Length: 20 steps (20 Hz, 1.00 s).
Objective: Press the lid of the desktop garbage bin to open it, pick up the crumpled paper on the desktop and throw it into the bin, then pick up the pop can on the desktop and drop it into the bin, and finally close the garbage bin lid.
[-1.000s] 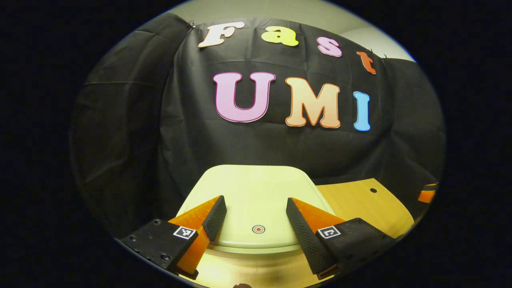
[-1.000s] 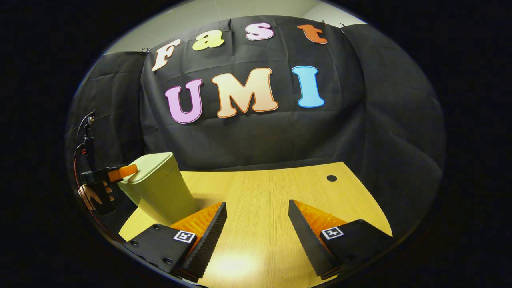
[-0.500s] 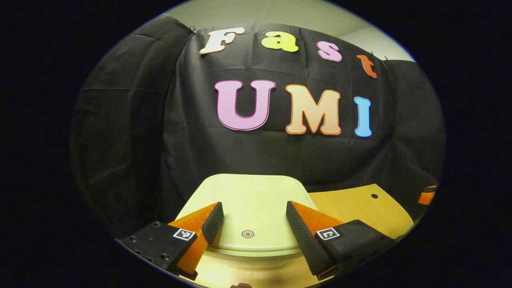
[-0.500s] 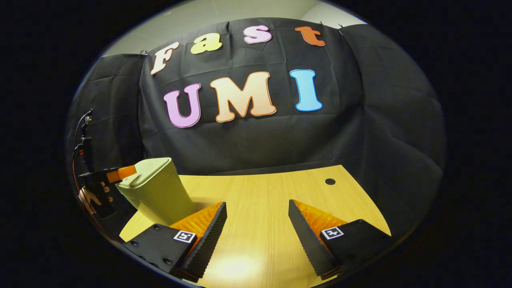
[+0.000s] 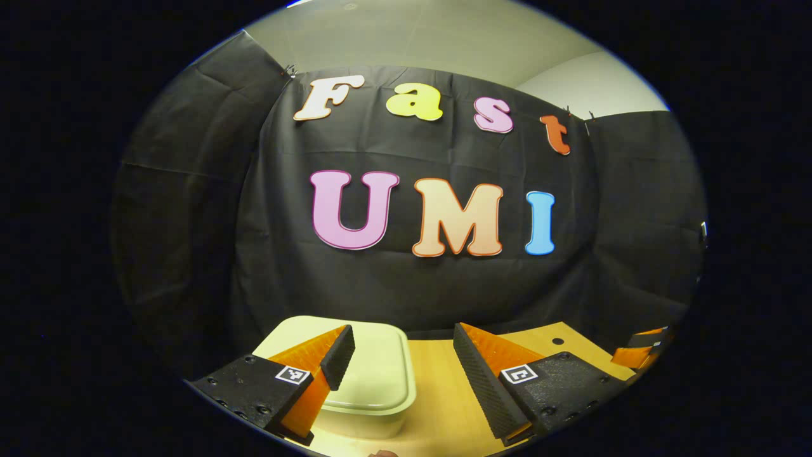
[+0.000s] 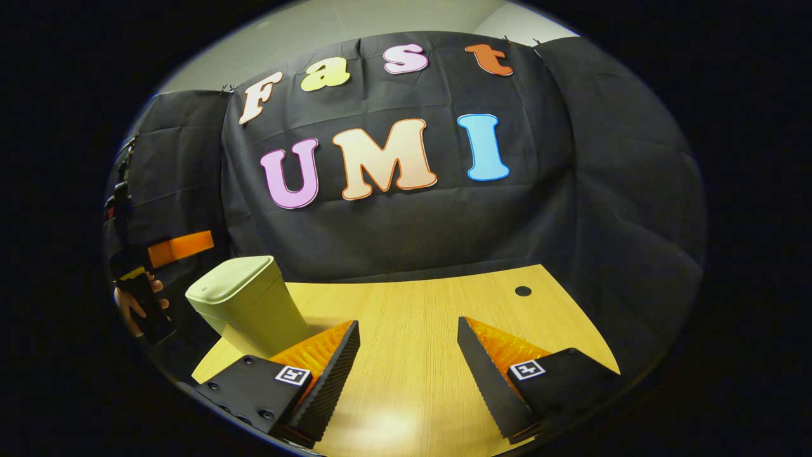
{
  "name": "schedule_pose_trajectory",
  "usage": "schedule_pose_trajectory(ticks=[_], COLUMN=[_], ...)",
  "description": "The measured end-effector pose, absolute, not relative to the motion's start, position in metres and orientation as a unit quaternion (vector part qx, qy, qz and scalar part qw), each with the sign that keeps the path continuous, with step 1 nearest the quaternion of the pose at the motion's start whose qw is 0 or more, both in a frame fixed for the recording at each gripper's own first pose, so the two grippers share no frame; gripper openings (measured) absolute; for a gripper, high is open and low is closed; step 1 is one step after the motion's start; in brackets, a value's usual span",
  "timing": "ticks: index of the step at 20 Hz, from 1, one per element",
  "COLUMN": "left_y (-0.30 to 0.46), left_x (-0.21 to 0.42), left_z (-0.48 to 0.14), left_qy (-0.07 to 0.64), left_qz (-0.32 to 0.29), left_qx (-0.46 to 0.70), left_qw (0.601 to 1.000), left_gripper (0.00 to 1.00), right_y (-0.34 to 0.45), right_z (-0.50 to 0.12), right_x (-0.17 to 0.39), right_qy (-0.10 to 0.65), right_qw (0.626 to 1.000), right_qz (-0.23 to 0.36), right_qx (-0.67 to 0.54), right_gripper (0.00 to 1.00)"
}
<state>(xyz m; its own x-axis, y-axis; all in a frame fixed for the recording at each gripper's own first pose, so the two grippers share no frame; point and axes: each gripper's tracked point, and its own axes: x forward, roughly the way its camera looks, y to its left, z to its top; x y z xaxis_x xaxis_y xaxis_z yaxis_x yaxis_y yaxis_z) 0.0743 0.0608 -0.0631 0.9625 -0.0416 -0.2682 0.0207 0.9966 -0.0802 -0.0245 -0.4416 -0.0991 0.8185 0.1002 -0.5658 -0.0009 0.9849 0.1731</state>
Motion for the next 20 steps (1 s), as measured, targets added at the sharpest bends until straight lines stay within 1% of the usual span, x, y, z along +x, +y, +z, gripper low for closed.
schedule_pose_trajectory(ticks=[2, 7, 11, 15, 17, 20], left_y=[0.043, 0.018, 0.002, -0.017, -0.025, -0.041], left_x=[0.074, 0.071, 0.064, 0.052, 0.047, 0.042], left_z=[-0.054, -0.036, -0.025, -0.015, -0.009, -0.02], left_qy=[0.127, 0.111, 0.086, 0.052, 0.03, 0.04], left_qz=[-0.031, -0.034, -0.009, 0.005, 0.008, -0.008], left_qx=[-0.032, -0.036, -0.053, -0.064, -0.064, -0.059], left_qw=[0.991, 0.993, 0.995, 0.997, 0.997, 0.997], left_gripper=[0.93, 0.93, 0.93, 0.93, 0.93, 0.93], right_y=[-0.442, -0.441, -0.436, -0.433, -0.434, -0.428], right_z=[-0.096, -0.082, -0.061, -0.043, -0.03, -0.016], right_x=[-0.024, -0.022, -0.019, -0.012, -0.012, -0.01], right_qy=[0.295, 0.272, 0.225, 0.185, 0.155, 0.118], right_qw=[0.952, 0.96, 0.972, 0.98, 0.986, 0.991], right_qz=[0.031, 0.041, 0.055, 0.054, 0.048, 0.049], right_qx=[0.082, 0.051, 0.039, 0.039, 0.041, 0.027], right_gripper=[0.98, 0.98, 0.98, 0.97, 0.98, 0.97])
